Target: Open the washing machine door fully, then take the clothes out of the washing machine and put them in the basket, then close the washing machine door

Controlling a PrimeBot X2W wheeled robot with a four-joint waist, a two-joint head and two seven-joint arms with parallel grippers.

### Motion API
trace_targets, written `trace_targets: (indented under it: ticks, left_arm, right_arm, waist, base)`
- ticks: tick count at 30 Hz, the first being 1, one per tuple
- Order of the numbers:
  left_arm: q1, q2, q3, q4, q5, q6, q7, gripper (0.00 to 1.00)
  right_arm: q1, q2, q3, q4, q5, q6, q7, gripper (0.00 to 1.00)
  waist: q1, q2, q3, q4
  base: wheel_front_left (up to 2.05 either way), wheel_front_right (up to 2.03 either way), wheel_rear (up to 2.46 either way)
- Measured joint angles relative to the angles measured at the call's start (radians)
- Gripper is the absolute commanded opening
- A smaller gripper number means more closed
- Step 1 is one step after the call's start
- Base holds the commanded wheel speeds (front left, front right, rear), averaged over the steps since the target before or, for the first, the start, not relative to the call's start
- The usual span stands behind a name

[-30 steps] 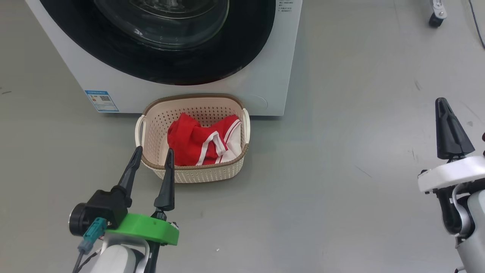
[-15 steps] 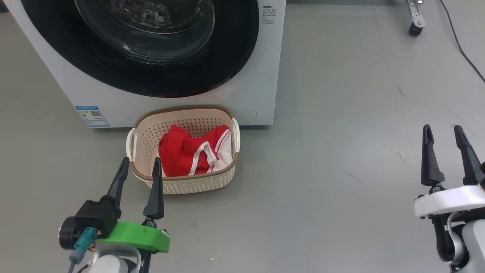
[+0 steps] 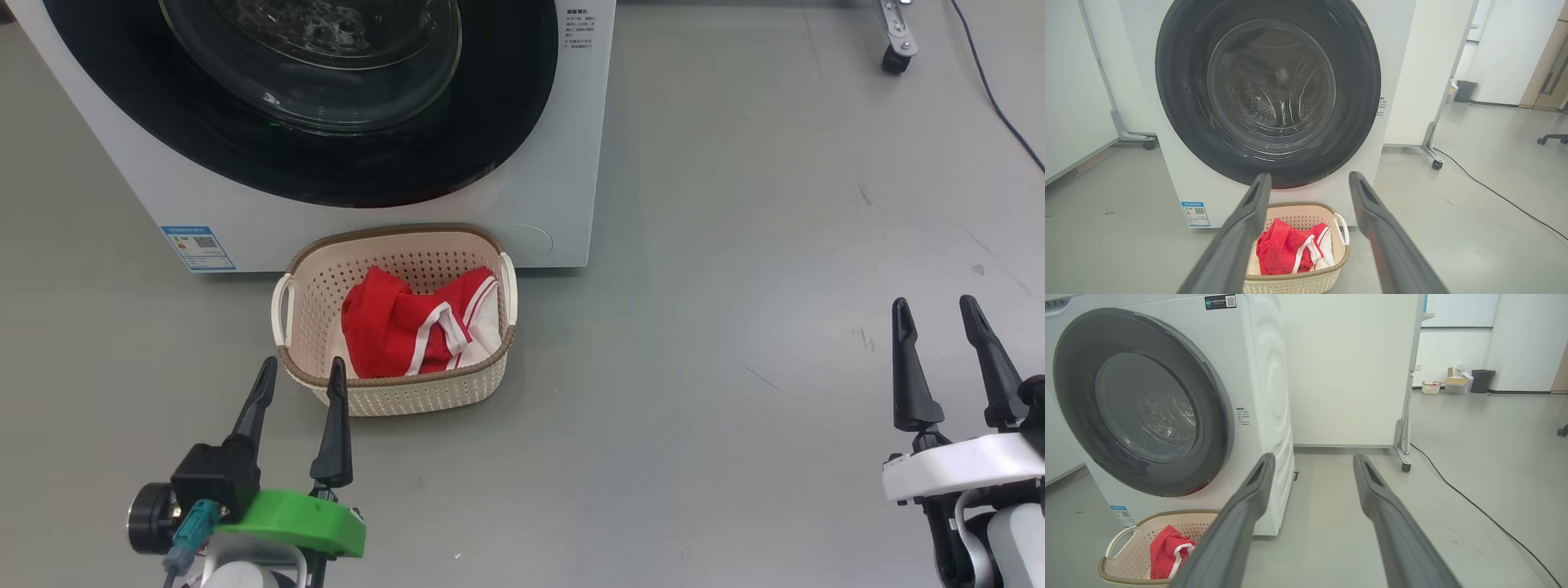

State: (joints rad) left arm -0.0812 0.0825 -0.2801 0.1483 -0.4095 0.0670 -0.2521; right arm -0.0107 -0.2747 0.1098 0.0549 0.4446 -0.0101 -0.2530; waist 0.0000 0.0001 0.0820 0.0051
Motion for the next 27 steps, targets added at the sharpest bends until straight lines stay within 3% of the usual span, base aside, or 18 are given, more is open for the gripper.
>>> trace_targets:
  ticks: [27]
  left_arm:
    - [0.0, -0.001, -0.005, 0.006, 0.015, -0.015, 0.0, 1.0]
  right_arm:
    - [0.038, 0.038, -0.044, -0.036, -0.069, 0.03, 0.0, 1.0]
  waist:
    - [0.0, 0.0, 0.01, 0.006]
  base:
    - [0.0, 0.0, 0.0]
